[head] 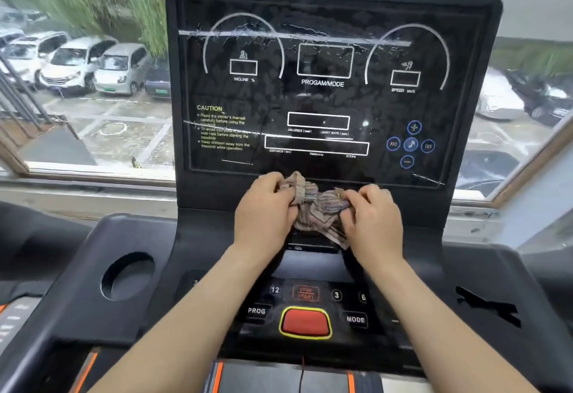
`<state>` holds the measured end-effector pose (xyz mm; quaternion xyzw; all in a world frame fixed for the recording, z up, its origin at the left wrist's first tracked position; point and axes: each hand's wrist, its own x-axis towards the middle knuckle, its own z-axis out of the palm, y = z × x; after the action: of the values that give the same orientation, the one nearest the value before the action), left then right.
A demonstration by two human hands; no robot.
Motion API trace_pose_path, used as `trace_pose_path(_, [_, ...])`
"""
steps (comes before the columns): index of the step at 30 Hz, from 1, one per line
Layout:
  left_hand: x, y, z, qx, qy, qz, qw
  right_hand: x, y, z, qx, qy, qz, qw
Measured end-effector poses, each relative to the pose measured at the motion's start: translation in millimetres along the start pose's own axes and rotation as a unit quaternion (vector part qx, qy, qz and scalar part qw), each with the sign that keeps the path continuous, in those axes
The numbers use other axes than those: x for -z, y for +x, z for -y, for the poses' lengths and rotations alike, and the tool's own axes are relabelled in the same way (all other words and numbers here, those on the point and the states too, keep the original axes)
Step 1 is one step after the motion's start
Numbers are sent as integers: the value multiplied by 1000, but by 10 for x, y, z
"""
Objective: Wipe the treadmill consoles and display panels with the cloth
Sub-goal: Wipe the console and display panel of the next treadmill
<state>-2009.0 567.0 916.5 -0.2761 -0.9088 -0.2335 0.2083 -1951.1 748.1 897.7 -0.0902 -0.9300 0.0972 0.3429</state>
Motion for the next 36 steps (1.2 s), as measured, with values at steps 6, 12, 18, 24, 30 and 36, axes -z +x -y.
trace_pose_path(6, [40,-107,-161,-30,-111,92,989,313,25,-70,-203,-13,118,972])
trace_pose_path(12, [429,-596,369,263,-310,113,907,374,-119,722,-408,621,277,609])
trace_pose_path(18, [873,-1378,1103,380,-85,54,920,-146,-419,1359,-150,424,317,835])
trace_pose_path(24, [820,-1942,1110,271,24,89,958,-652,-1240,1801,214,188,283,916])
trace_pose_path(30, [936,-2488,1002,264,84,237,931,-258,-1635,2021,233,278,320,875])
trace_pose_path(36, [1596,-2880,887,423,-192,14,886,90,-2006,2352,-215,560,372,708])
